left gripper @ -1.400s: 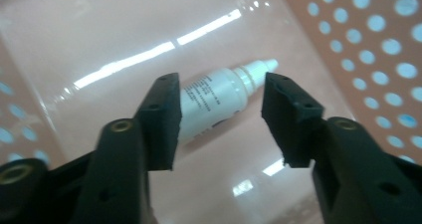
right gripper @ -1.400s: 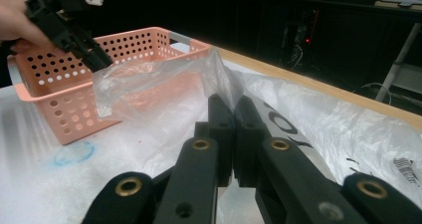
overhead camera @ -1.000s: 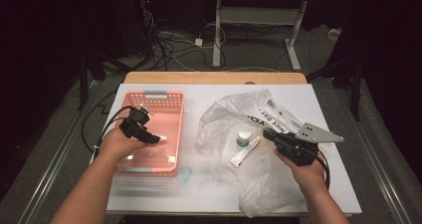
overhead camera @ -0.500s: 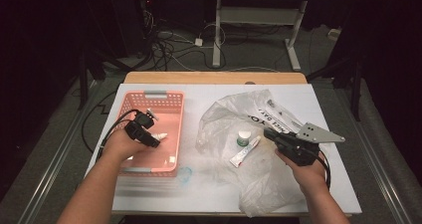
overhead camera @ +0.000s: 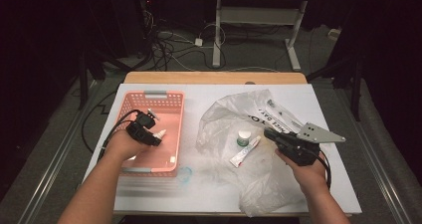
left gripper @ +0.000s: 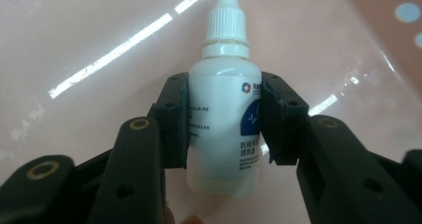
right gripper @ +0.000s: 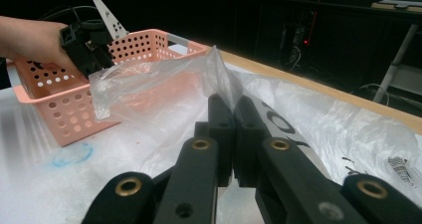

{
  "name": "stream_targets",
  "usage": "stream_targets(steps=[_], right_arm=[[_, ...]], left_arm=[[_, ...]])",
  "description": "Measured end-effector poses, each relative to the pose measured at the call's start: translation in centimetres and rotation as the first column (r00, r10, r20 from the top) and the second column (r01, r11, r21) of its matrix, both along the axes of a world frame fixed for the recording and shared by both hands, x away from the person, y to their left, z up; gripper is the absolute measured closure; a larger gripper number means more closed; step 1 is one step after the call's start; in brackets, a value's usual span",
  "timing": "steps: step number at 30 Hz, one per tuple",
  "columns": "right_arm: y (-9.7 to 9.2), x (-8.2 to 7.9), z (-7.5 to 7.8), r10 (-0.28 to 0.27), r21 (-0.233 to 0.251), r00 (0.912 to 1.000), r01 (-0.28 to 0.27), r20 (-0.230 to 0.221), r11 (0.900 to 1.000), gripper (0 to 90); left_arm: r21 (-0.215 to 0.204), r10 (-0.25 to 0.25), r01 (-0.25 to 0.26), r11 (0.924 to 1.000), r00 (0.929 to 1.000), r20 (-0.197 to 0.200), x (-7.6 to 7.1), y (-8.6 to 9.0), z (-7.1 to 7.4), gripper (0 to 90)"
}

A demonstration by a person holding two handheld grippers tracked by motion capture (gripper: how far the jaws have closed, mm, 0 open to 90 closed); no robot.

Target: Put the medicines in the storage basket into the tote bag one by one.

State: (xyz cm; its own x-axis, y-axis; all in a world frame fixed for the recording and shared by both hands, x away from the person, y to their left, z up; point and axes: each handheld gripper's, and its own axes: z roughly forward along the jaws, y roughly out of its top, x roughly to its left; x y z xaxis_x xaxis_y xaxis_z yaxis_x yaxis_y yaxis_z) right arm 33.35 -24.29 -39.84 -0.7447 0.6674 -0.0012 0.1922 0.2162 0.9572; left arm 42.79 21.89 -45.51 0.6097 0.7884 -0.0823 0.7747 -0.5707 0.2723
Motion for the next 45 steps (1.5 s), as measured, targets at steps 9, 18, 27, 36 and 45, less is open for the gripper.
stream_targets(steps=[9, 18, 27, 36, 45], right_arm=[[0.0, 0.0, 0.1, -0.001, 0.002, 1.0, 0.001, 0.005, 1.0, 89.5], [-0.1, -0.1, 0.2, 0.001, 0.006, 0.9999, -0.001, 0.013, 1.0, 89.6], [0.0, -0.1, 0.3, 0.004, 0.006, 0.9999, -0.004, 0.016, 1.0, 89.7], [0.2, -0.2, 0.2, 0.005, 0.0, 0.9998, -0.005, 0.017, 1.0, 90.0], [0.3, -0.2, 0.2, 0.008, -0.011, 0.9999, -0.008, 0.012, 0.9999, 90.0]], left_arm=[[-0.067, 0.072, -0.07, 0.9953, 0.9972, 0.022, -0.6, 0.7, 1.3, 57.9], [-0.161, 0.092, -0.075, 0.9841, 0.9908, 0.099, -2.9, 0.6, 3.4, 57.9], [-0.253, 0.12, -0.064, 0.9655, 0.9697, 0.213, -6.5, 0.4, 5.2, 57.9], [-0.335, 0.135, -0.046, 0.9411, 0.9596, 0.247, -9.0, -0.3, 5.4, 57.8], [-0.348, 0.136, -0.017, 0.9372, 0.9379, 0.319, -11.6, -1.2, 4.8, 57.8]])
